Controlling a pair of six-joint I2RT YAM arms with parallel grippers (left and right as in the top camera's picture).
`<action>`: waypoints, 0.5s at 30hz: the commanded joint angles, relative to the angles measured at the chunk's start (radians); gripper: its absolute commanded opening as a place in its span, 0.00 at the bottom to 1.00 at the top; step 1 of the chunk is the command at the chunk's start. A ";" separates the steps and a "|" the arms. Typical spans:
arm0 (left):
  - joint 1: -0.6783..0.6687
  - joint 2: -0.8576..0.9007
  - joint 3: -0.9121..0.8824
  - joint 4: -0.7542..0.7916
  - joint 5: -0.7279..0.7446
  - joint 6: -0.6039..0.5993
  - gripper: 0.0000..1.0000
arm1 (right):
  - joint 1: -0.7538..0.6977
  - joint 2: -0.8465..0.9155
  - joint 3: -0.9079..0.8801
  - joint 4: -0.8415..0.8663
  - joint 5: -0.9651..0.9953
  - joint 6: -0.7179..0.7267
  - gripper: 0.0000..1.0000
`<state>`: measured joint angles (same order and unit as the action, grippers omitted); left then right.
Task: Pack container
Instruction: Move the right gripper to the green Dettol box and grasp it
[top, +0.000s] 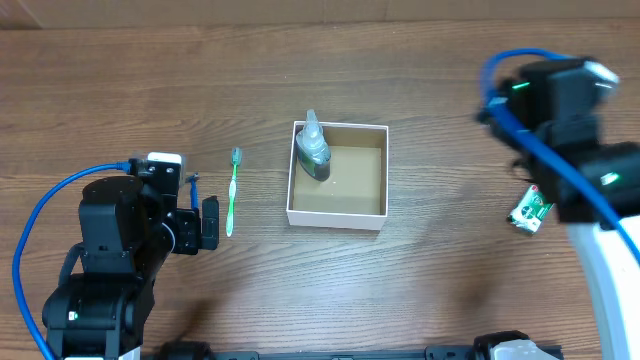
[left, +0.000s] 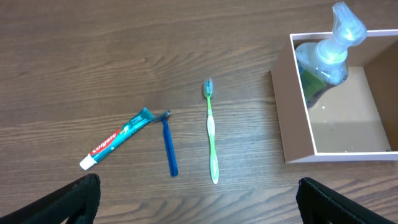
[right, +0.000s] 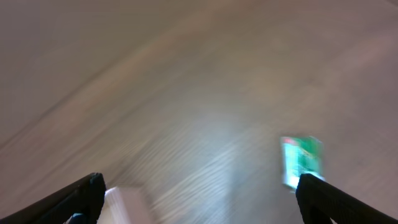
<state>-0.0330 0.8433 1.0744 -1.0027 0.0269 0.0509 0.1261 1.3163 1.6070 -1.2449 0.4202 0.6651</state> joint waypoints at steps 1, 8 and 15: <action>0.000 0.001 0.025 0.001 0.014 -0.006 1.00 | -0.279 0.066 -0.055 -0.012 -0.142 -0.050 1.00; 0.000 0.001 0.025 0.002 0.014 -0.005 1.00 | -0.578 0.369 -0.311 0.094 -0.314 -0.202 1.00; 0.000 0.001 0.025 0.000 0.014 -0.006 1.00 | -0.578 0.520 -0.456 0.294 -0.364 -0.277 1.00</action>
<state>-0.0330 0.8433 1.0744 -1.0035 0.0269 0.0505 -0.4461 1.8244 1.1816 -0.9958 0.0734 0.4072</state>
